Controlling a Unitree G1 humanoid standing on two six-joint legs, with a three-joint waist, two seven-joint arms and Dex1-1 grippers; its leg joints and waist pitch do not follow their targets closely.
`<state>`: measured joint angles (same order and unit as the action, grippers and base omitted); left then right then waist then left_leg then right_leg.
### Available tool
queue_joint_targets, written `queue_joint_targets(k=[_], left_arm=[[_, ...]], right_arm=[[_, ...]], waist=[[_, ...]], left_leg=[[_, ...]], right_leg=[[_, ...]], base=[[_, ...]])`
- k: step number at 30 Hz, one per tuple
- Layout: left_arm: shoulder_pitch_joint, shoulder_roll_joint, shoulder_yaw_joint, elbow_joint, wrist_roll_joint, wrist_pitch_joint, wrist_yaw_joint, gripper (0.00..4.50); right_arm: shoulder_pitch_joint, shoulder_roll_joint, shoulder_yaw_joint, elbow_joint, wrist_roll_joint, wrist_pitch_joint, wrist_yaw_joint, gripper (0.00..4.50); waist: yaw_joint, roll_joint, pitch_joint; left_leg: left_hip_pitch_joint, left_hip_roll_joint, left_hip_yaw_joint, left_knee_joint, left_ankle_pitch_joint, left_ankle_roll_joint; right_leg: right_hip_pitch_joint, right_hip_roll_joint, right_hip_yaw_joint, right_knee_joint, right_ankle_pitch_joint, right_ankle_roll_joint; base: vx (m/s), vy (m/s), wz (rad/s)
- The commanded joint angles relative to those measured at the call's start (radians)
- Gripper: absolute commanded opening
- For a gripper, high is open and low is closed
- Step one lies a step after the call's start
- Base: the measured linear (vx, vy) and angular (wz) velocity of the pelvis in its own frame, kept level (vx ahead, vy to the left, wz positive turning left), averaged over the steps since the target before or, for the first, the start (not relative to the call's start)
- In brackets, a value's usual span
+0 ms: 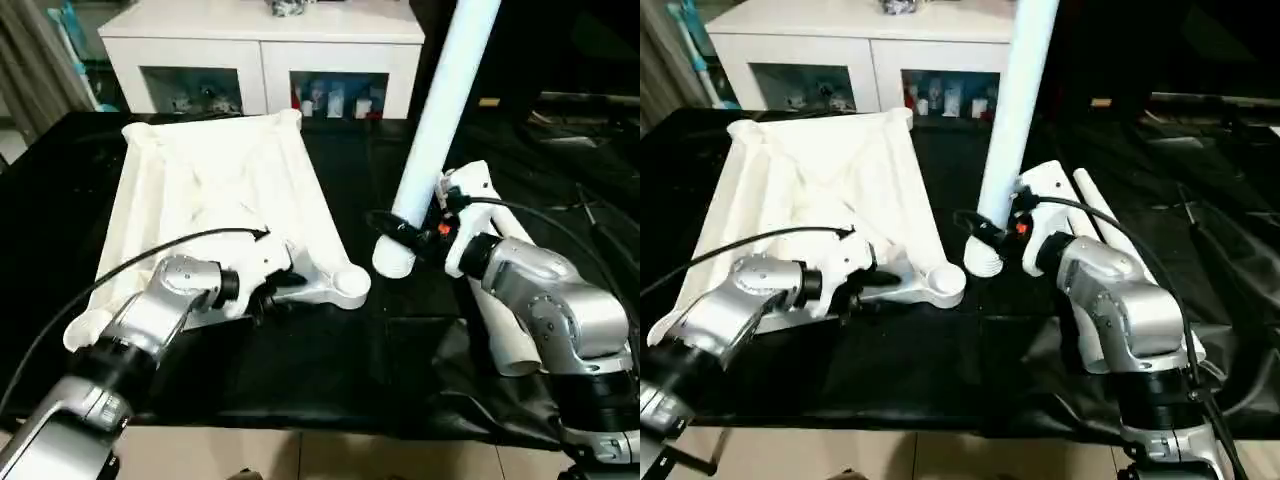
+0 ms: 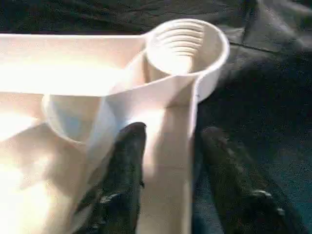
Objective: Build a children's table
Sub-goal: Insert table leg to table base
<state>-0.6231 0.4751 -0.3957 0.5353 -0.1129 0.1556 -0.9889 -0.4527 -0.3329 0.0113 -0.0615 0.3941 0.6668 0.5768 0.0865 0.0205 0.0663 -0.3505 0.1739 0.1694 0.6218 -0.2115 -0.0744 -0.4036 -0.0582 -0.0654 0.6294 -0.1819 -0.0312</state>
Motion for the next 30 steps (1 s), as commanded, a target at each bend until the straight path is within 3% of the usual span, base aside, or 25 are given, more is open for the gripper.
queue_joint_targets(k=[1, 11, 13, 16, 17, 19, 22, 24, 25, 26, 27, 28, 29, 30], left_arm=[[-0.014, 0.000, 0.001, 0.023, 0.017, -0.014, -0.001, 1.76], [-0.012, 0.008, -0.013, 0.058, 0.027, -0.013, -0.122, 1.10], [-0.018, 0.005, -0.016, 0.071, 0.033, -0.018, -0.118, 0.72], [-0.024, -0.004, -0.008, 0.092, 0.044, -0.026, -0.112, 0.67], [-0.025, -0.005, -0.008, 0.092, 0.044, -0.026, -0.112, 0.34], [-0.029, -0.010, 0.000, 0.110, 0.062, -0.023, -0.117, 0.24], [-0.020, -0.007, 0.007, 0.100, 0.060, -0.009, -0.130, 0.09], [-0.009, -0.007, 0.008, 0.087, 0.052, -0.001, -0.137, 0.09], [-0.006, -0.007, 0.007, 0.082, 0.051, 0.001, -0.141, 0.09], [0.003, -0.004, 0.000, 0.068, 0.054, 0.006, -0.145, 0.03], [0.015, -0.002, -0.011, 0.049, 0.058, 0.015, -0.151, 0.03], [0.020, -0.001, -0.016, 0.039, 0.060, 0.018, -0.154, 0.00], [0.024, -0.001, -0.018, 0.033, 0.060, 0.019, -0.154, 0.00], [0.034, -0.005, -0.021, 0.012, 0.061, 0.025, -0.153, 0.00]], right_arm=[[0.000, -0.012, 0.010, -0.025, -0.005, 0.005, 0.009, 1.85], [-0.006, -0.026, 0.021, -0.018, -0.012, 0.007, 0.019, 1.85], [-0.010, -0.027, 0.020, -0.018, -0.011, 0.007, 0.019, 1.85], [-0.013, -0.028, 0.020, -0.017, -0.010, 0.007, 0.018, 1.85], [-0.013, -0.028, 0.020, -0.017, -0.010, 0.007, 0.018, 1.85], [-0.014, -0.026, 0.021, -0.017, -0.005, 0.010, 0.018, 1.85], [-0.013, -0.019, 0.026, -0.006, -0.007, 0.005, 0.020, 1.85], [-0.015, -0.007, 0.024, 0.011, -0.002, 0.000, 0.022, 1.85], [-0.015, -0.003, 0.022, 0.017, 0.002, -0.002, 0.023, 1.85], [-0.018, 0.006, 0.023, 0.035, 0.004, -0.015, 0.032, 1.85], [-0.022, 0.016, 0.030, 0.061, 0.007, -0.035, 0.050, 1.85], [-0.027, 0.022, 0.034, 0.078, 0.006, -0.046, 0.059, 1.85], [-0.030, 0.025, 0.036, 0.089, 0.005, -0.053, 0.063, 1.85], [-0.041, 0.036, 0.045, 0.124, -0.001, -0.070, 0.072, 1.85]], waist=[[-0.002, 0.008, -0.082], [-0.005, 0.012, -0.077], [-0.006, 0.012, -0.077], [-0.005, 0.011, -0.078], [-0.005, 0.012, -0.078], [-0.005, 0.005, -0.078], [-0.004, 0.007, -0.078], [-0.007, -0.005, -0.078], [-0.007, -0.002, -0.078], [-0.009, -0.014, -0.077], [-0.008, -0.009, -0.078], [-0.009, -0.017, -0.076], [-0.010, -0.010, -0.074], [-0.010, -0.022, -0.075]], left_leg=[[-0.001, 0.045, -0.018, -0.074, -0.096, -0.005], [0.001, 0.047, -0.018, -0.078, -0.135, -0.012], [0.001, 0.047, -0.017, -0.077, -0.135, -0.011], [0.001, 0.047, -0.018, -0.077, -0.127, -0.008], [0.001, 0.048, -0.018, -0.077, -0.127, -0.008], [0.000, 0.047, -0.017, -0.077, -0.121, -0.003], [0.000, 0.049, -0.017, -0.077, -0.117, -0.001], [-0.003, 0.048, -0.017, -0.078, -0.110, 0.004], [-0.003, 0.048, -0.017, -0.077, -0.108, 0.006], [-0.005, 0.048, -0.015, -0.078, -0.103, 0.012], [-0.004, 0.049, -0.018, -0.077, -0.102, 0.011], [-0.006, 0.050, -0.016, -0.078, -0.102, 0.017], [-0.005, 0.052, -0.016, -0.078, -0.099, 0.019], [-0.004, 0.052, -0.014, -0.078, -0.101, 0.022]], right_leg=[[0.064, -0.082, 0.059, -0.071, -0.131, -0.186], [0.062, -0.084, 0.060, -0.078, -0.180, -0.191], [0.061, -0.083, 0.060, -0.078, -0.176, -0.192], [0.063, -0.083, 0.060, -0.076, -0.156, -0.196], [0.063, -0.085, 0.060, -0.075, -0.153, -0.200], [0.064, -0.085, 0.060, -0.076, -0.155, -0.199], [0.062, -0.086, 0.060, -0.075, -0.164, -0.198], [0.065, -0.087, 0.060, -0.074, -0.161, -0.199], [0.065, -0.089, 0.061, -0.074, -0.163, -0.200], [0.065, -0.089, 0.060, -0.076, -0.169, -0.199], [0.065, -0.092, 0.060, -0.072, -0.173, -0.202], [0.064, -0.093, 0.060, -0.075, -0.194, -0.199], [0.060, -0.093, 0.061, -0.077, -0.206, -0.198], [0.059, -0.093, 0.060, -0.077, -0.214, -0.196]], base=[[0.000, 0.000, 0.00], [0.000, 0.000, 0.00], [0.000, 0.000, 0.00], [0.000, 0.000, 0.00], [0.000, 0.000, 0.00], [0.000, 0.000, 0.00], [0.000, 0.000, 0.00], [0.000, 0.000, 0.00], [0.000, 0.000, 0.00], [0.000, 0.000, 0.00], [0.000, 0.000, 0.00], [0.000, 0.000, 0.00], [0.000, 0.000, 0.00], [0.000, 0.000, 0.00]])
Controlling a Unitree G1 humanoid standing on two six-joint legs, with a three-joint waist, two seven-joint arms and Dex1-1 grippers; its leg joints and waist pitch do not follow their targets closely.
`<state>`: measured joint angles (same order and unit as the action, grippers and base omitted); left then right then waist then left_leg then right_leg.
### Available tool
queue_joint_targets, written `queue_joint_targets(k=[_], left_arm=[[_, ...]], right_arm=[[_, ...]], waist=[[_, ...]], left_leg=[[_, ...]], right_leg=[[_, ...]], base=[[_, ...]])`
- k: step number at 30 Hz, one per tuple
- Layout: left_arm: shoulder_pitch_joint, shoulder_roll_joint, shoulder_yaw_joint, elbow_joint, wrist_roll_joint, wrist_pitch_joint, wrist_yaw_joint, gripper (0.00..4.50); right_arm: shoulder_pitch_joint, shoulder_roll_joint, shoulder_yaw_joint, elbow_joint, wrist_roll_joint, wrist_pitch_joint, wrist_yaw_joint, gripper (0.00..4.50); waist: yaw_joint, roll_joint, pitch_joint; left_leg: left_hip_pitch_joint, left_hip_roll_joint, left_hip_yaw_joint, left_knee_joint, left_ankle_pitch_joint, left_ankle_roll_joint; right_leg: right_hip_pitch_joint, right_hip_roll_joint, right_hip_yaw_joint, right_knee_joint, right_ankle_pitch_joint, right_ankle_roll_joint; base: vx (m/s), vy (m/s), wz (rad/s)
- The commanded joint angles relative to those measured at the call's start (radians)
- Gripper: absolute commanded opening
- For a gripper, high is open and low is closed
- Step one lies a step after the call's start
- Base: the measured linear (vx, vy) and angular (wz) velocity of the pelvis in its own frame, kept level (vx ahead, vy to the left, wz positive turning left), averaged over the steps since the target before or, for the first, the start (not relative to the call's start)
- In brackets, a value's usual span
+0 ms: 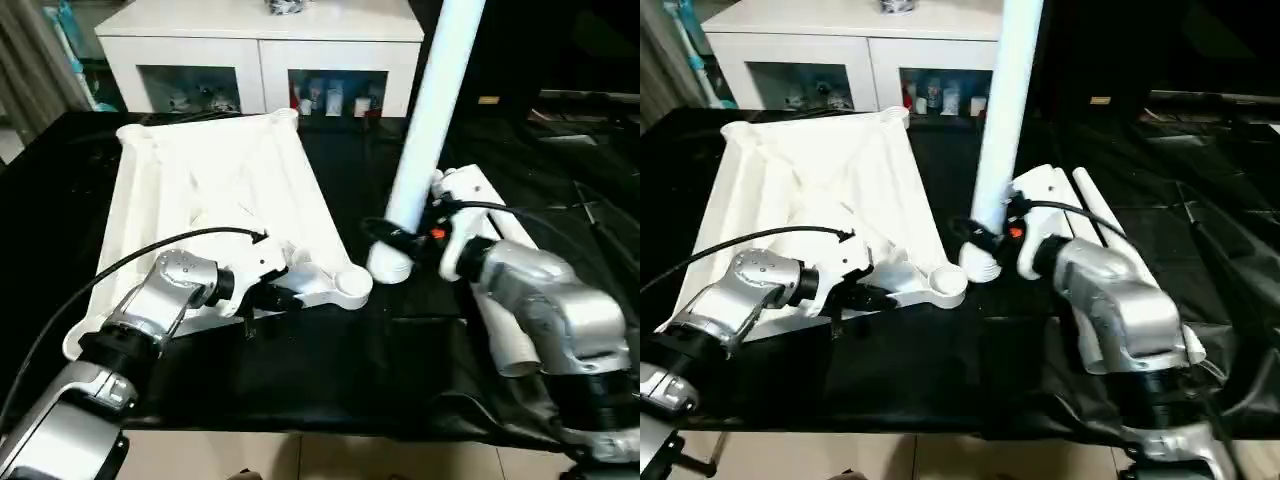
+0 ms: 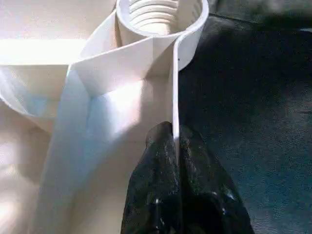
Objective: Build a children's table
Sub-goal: Insert table leg to table base
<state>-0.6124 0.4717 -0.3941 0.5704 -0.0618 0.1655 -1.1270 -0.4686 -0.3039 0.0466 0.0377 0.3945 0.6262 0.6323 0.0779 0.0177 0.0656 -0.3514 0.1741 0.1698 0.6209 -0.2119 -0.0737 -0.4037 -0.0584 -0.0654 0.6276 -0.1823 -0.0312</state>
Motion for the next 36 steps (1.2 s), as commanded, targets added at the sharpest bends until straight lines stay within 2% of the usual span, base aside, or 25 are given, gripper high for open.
queue_joint_targets(k=[1, 2, 6, 7, 11, 17, 18, 19, 24, 30, 36], left_arm=[[0.032, -0.006, -0.020, -0.043, 0.004, 0.022, -0.016, 0.00], [0.040, -0.010, -0.017, -0.065, -0.001, 0.030, -0.018, 0.00], [0.048, -0.014, -0.014, -0.084, 0.007, 0.019, -0.007, 0.00], [0.049, -0.017, -0.013, -0.089, 0.008, 0.022, -0.008, 0.00], [0.042, -0.020, -0.011, -0.082, 0.019, 0.022, -0.002, 0.00], [0.046, -0.016, -0.003, -0.101, 0.023, 0.036, -0.006, 0.00], [0.046, -0.017, -0.001, -0.103, 0.025, 0.037, -0.007, 0.00], [0.046, -0.017, -0.001, -0.103, 0.025, 0.037, -0.007, 0.00], [0.042, -0.021, 0.007, -0.096, 0.026, 0.029, -0.007, 0.00], [0.041, -0.031, 0.026, -0.088, 0.014, 0.014, 0.005, 0.00], [0.075, -0.037, 0.054, -0.119, -0.007, 0.003, 0.025, 0.00]], right_arm=[[-0.036, 0.013, 0.021, 0.049, -0.005, -0.038, 0.031, 1.85], [-0.047, 0.017, 0.031, 0.069, -0.006, -0.041, 0.045, 1.85], [-0.076, 0.018, 0.052, 0.103, -0.016, -0.039, 0.067, 1.85], [-0.085, 0.011, 0.065, 0.110, -0.023, -0.030, 0.081, 1.85], [-0.083, -0.010, 0.098, 0.110, -0.034, -0.015, 0.124, 1.85], [-0.080, -0.022, 0.122, 0.127, -0.048, -0.021, 0.143, 1.85], [-0.080, -0.025, 0.127, 0.138, -0.059, -0.028, 0.141, 1.85], [-0.080, -0.025, 0.127, 0.138, -0.059, -0.028, 0.141, 1.85], [-0.074, -0.019, 0.126, 0.172, -0.080, -0.070, 0.139, 1.85], [-0.070, -0.001, 0.112, 0.204, -0.082, -0.100, 0.128, 1.85], [-0.063, 0.025, 0.093, 0.241, -0.086, -0.138, 0.113, 1.85]], waist=[[-0.001, -0.024, -0.073], [-0.002, -0.027, -0.072], [0.000, -0.020, -0.071], [0.001, -0.025, -0.072], [0.005, -0.026, -0.070], [0.004, -0.025, -0.068], [0.005, -0.021, -0.068], [0.003, -0.024, -0.068], [0.004, -0.019, -0.067], [0.002, -0.019, -0.066], [0.000, -0.019, -0.064]], left_leg=[[-0.003, 0.053, -0.015, -0.079, -0.099, 0.023], [-0.003, 0.053, -0.014, -0.079, -0.099, 0.026], [0.001, 0.052, -0.013, -0.078, -0.095, 0.028], [-0.001, 0.052, -0.012, -0.078, -0.086, 0.029], [-0.002, 0.051, -0.012, -0.079, -0.075, 0.034], [-0.002, 0.051, -0.014, -0.080, -0.094, 0.025], [-0.001, 0.051, -0.014, -0.080, -0.093, 0.025], [-0.002, 0.051, -0.013, -0.080, -0.094, 0.025], [-0.001, 0.052, -0.014, -0.080, -0.102, 0.023], [0.000, 0.052, -0.015, -0.082, -0.118, 0.022], [-0.001, 0.053, -0.015, -0.083, -0.128, 0.020]], right_leg=[[0.059, -0.093, 0.060, -0.075, -0.220, -0.195], [0.059, -0.094, 0.059, -0.076, -0.234, -0.192], [0.053, -0.092, 0.061, -0.078, -0.245, -0.180], [0.056, -0.092, 0.062, -0.075, -0.234, -0.177], [0.056, -0.091, 0.062, -0.073, -0.215, -0.173], [0.055, -0.091, 0.061, -0.078, -0.256, -0.163], [0.054, -0.091, 0.061, -0.078, -0.252, -0.164], [0.054, -0.091, 0.061, -0.078, -0.243, -0.167], [0.054, -0.091, 0.061, -0.078, -0.231, -0.177], [0.054, -0.092, 0.061, -0.080, -0.245, -0.181], [0.054, -0.092, 0.061, -0.082, -0.253, -0.181]], base=[[0.000, 0.000, 0.00], [0.000, 0.000, 0.00], [0.000, 0.000, 0.00], [0.000, 0.000, 0.00], [0.000, 0.000, 0.00], [0.000, 0.000, 0.00], [0.000, 0.000, 0.00], [0.000, 0.000, 0.00], [0.000, 0.000, 0.00], [0.000, 0.000, 0.00], [0.000, 0.000, 0.00]])
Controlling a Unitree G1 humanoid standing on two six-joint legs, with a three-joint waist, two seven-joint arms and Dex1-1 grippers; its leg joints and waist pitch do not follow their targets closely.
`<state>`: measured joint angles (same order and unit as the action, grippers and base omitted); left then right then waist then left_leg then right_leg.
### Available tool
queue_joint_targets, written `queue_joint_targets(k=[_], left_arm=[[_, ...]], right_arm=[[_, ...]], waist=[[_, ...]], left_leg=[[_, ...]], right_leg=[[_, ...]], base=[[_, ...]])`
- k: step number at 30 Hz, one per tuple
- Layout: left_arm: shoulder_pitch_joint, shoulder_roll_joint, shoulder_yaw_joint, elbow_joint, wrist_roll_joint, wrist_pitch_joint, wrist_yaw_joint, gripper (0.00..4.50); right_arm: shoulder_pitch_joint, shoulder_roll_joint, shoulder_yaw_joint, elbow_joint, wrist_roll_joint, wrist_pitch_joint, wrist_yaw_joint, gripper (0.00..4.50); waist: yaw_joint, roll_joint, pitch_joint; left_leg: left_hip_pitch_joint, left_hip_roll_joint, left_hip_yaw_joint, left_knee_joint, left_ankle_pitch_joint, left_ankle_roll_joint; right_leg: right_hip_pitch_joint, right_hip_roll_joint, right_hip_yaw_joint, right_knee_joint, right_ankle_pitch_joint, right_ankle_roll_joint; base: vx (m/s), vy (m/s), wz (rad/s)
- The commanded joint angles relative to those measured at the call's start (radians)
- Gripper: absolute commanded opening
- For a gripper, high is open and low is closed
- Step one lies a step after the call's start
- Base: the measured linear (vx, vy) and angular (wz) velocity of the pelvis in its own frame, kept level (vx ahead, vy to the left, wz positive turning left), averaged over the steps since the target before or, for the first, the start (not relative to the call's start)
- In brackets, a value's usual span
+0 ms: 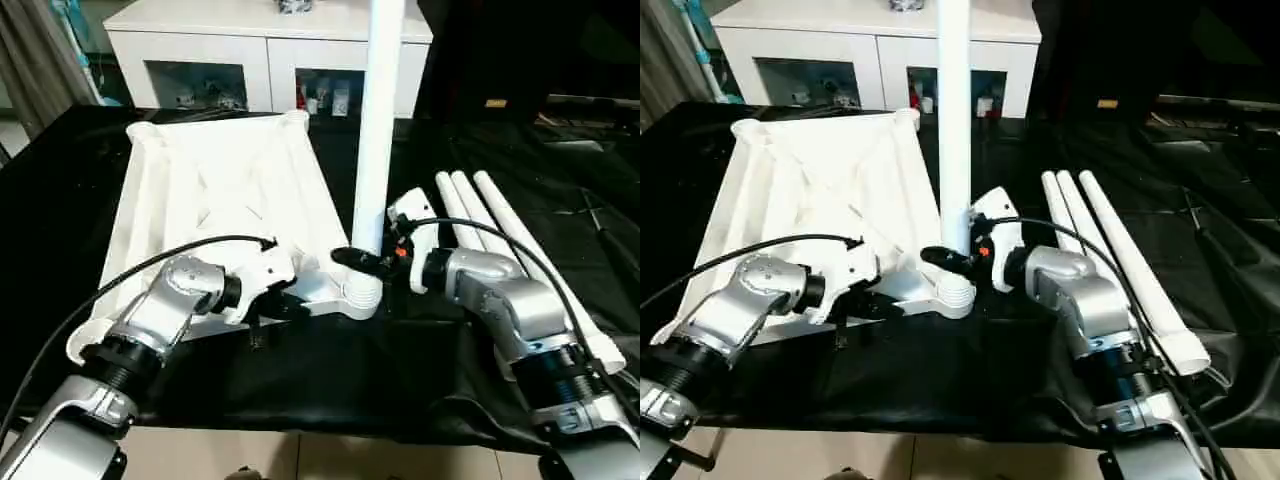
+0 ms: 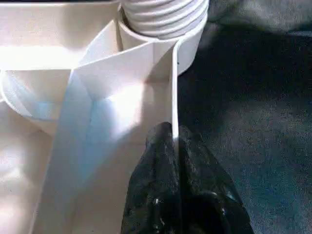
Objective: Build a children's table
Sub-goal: Insert table leg to table base
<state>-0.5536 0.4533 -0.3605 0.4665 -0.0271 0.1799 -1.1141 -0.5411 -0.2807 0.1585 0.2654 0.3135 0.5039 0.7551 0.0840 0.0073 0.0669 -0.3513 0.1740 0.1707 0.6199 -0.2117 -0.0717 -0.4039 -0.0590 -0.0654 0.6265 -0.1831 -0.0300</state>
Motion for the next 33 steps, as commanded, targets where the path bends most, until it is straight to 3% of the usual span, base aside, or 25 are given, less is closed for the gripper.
queue_joint_targets(k=[1, 17, 23, 29, 33], left_arm=[[0.023, -0.020, 0.025, -0.021, -0.046, -0.012, 0.016, 0.00], [0.066, -0.019, 0.037, -0.050, -0.023, -0.002, 0.026, 0.00], [0.062, -0.020, 0.051, -0.051, -0.022, 0.004, 0.037, 0.00], [0.058, -0.016, 0.062, -0.047, -0.023, 0.004, 0.045, 0.00], [0.055, -0.015, 0.066, -0.043, -0.023, 0.003, 0.048, 0.00]], right_arm=[[0.011, 0.006, -0.024, 0.021, -0.006, -0.025, -0.013, 1.85], [0.039, 0.035, -0.048, 0.082, -0.007, -0.091, -0.022, 1.85], [0.091, 0.059, -0.066, 0.092, 0.004, -0.127, -0.040, 1.85], [0.151, 0.093, -0.072, 0.107, -0.012, -0.206, -0.070, 1.85], [0.170, 0.105, -0.076, 0.110, -0.019, -0.231, -0.077, 1.85]], waist=[[-0.006, -0.007, -0.065], [-0.024, -0.011, -0.061], [-0.022, -0.008, -0.059], [-0.022, 0.003, -0.054], [-0.024, 0.003, -0.053]], left_leg=[[0.000, 0.053, -0.016, -0.083, -0.127, 0.019], [-0.001, 0.053, -0.017, -0.087, -0.144, 0.035], [-0.001, 0.055, -0.018, -0.090, -0.157, 0.031], [0.000, 0.055, -0.021, -0.096, -0.197, 0.022], [0.002, 0.057, -0.022, -0.100, -0.221, 0.018]], right_leg=[[0.052, -0.092, 0.062, -0.081, -0.253, -0.183], [0.052, -0.091, 0.061, -0.087, -0.285, -0.182], [0.048, -0.093, 0.061, -0.090, -0.301, -0.174], [0.046, -0.093, 0.061, -0.096, -0.335, -0.170], [0.045, -0.092, 0.061, -0.098, -0.340, -0.173]], base=[[0.000, 0.000, 0.00], [0.000, 0.000, 0.00], [0.000, 0.000, 0.00], [0.000, 0.000, 0.00], [0.000, 0.000, 0.00]])
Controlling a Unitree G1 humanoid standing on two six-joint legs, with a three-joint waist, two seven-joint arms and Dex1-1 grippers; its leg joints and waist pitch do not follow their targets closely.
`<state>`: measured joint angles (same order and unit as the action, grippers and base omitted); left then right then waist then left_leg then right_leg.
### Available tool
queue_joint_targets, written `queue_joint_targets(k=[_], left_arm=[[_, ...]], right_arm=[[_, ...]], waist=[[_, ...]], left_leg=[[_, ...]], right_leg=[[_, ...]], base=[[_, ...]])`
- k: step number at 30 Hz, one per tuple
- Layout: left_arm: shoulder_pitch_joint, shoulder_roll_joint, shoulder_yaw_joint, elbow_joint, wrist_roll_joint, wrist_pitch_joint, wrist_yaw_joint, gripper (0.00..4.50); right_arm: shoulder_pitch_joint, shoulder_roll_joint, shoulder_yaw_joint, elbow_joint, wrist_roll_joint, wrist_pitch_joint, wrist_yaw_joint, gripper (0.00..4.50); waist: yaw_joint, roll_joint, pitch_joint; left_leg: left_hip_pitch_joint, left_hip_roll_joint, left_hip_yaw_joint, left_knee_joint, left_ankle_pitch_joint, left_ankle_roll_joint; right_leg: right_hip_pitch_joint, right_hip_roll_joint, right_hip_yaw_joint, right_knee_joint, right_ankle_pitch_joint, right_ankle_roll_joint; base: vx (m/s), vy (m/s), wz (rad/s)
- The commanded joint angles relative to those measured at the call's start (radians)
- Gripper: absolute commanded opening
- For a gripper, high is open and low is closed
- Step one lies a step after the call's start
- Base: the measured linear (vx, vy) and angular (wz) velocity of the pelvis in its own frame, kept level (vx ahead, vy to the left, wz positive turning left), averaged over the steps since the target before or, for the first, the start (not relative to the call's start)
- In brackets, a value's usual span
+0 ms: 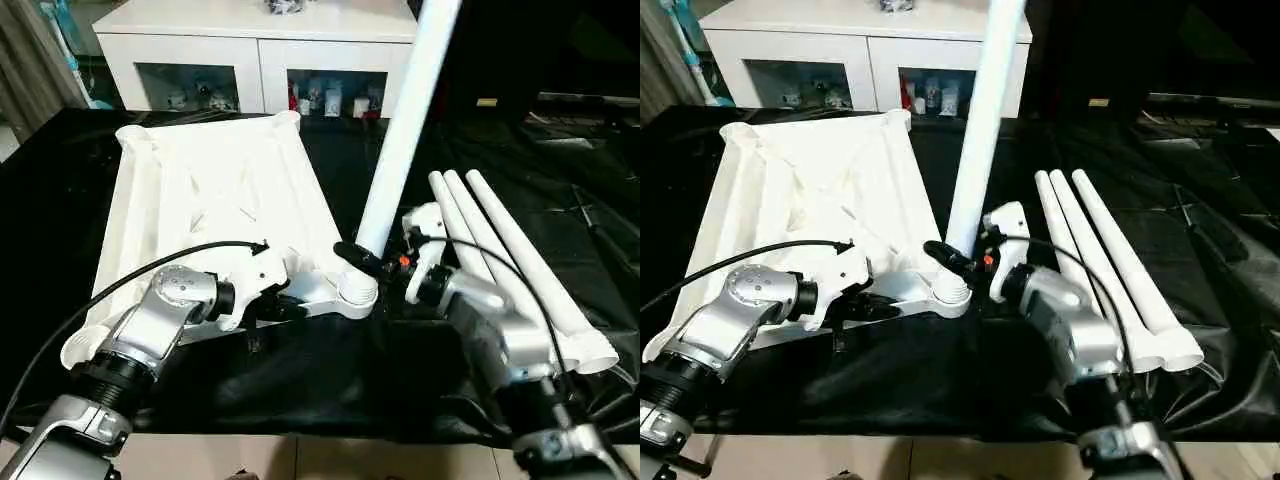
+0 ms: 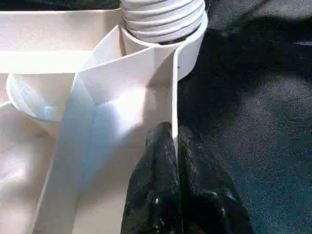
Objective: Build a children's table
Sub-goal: Insert table leg to table base
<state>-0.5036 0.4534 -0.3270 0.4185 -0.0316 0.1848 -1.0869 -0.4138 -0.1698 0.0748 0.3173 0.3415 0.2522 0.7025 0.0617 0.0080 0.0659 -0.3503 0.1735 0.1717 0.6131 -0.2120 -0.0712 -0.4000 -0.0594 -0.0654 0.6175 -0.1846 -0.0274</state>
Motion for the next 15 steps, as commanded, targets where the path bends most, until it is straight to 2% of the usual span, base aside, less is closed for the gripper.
queue_joint_targets(k=[1, 3, 4, 5, 8, 9, 10, 12, 15], left_arm=[[0.001, -0.013, 0.034, 0.009, -0.017, -0.004, 0.022, 0.00], [-0.001, -0.012, 0.035, 0.012, -0.016, -0.005, 0.022, 0.00], [-0.004, -0.012, 0.035, 0.016, -0.014, -0.006, 0.024, 0.00], [-0.007, -0.012, 0.036, 0.019, -0.013, -0.007, 0.025, 0.00], [-0.012, -0.013, 0.038, 0.019, -0.013, -0.006, 0.029, 0.00], [-0.012, -0.012, 0.037, 0.018, -0.013, -0.005, 0.027, 0.00], [-0.012, -0.012, 0.037, 0.018, -0.013, -0.005, 0.027, 0.00], [-0.013, -0.010, 0.035, 0.020, -0.011, -0.006, 0.024, 0.00], [-0.017, -0.008, 0.032, 0.030, -0.006, -0.012, 0.018, 0.00]], right_arm=[[0.057, 0.002, 0.007, 0.057, -0.052, -0.001, -0.030, 1.85], [0.061, 0.005, 0.007, 0.057, -0.053, -0.012, -0.033, 1.85], [0.066, 0.007, 0.006, 0.057, -0.054, -0.023, -0.036, 1.85], [0.069, 0.009, 0.006, 0.059, -0.056, -0.035, -0.039, 1.85], [0.080, 0.011, 0.014, 0.065, -0.074, -0.089, -0.049, 1.85], [0.084, 0.013, 0.015, 0.067, -0.080, -0.109, -0.051, 1.85], [0.084, 0.014, 0.015, 0.067, -0.080, -0.111, -0.051, 1.84], [0.091, 0.009, 0.029, 0.069, -0.099, -0.131, -0.051, 1.84], [0.101, -0.004, 0.066, 0.058, -0.132, -0.147, -0.038, 1.84]], waist=[[-0.001, 0.006, -0.051], [-0.001, 0.005, -0.051], [0.000, 0.008, -0.050], [-0.001, 0.006, -0.049], [0.001, 0.010, -0.051], [0.002, 0.015, -0.053], [0.002, 0.013, -0.054], [0.002, 0.018, -0.056], [-0.001, 0.018, -0.056]], left_leg=[[0.003, 0.057, -0.023, -0.095, -0.229, 0.016], [0.001, 0.056, -0.024, -0.098, -0.227, 0.018], [0.001, 0.056, -0.024, -0.098, -0.229, 0.018], [0.002, 0.056, -0.024, -0.098, -0.238, 0.019], [0.002, 0.056, -0.024, -0.099, -0.235, 0.018], [0.004, 0.056, -0.023, -0.099, -0.233, 0.019], [0.003, 0.056, -0.023, -0.099, -0.228, 0.020], [0.001, 0.057, -0.024, -0.100, -0.222, 0.021], [0.001, 0.057, -0.024, -0.101, -0.230, 0.018]], right_leg=[[0.041, -0.092, 0.061, -0.092, -0.343, -0.174], [0.044, -0.094, 0.061, -0.093, -0.347, -0.174], [0.043, -0.094, 0.061, -0.094, -0.352, -0.172], [0.042, -0.095, 0.061, -0.097, -0.369, -0.168], [0.042, -0.095, 0.061, -0.099, -0.377, -0.163], [0.042, -0.095, 0.061, -0.100, -0.370, -0.165], [0.043, -0.095, 0.061, -0.099, -0.361, -0.167], [0.045, -0.093, 0.060, -0.096, -0.337, -0.175], [0.046, -0.091, 0.059, -0.095, -0.324, -0.181]], base=[[0.000, 0.000, 0.00], [0.000, 0.000, 0.00], [0.000, 0.000, 0.00], [0.000, 0.000, 0.00], [0.000, 0.000, 0.00], [0.000, 0.000, 0.00], [0.000, 0.000, 0.00], [0.000, 0.000, 0.00], [0.000, 0.000, 0.00]])
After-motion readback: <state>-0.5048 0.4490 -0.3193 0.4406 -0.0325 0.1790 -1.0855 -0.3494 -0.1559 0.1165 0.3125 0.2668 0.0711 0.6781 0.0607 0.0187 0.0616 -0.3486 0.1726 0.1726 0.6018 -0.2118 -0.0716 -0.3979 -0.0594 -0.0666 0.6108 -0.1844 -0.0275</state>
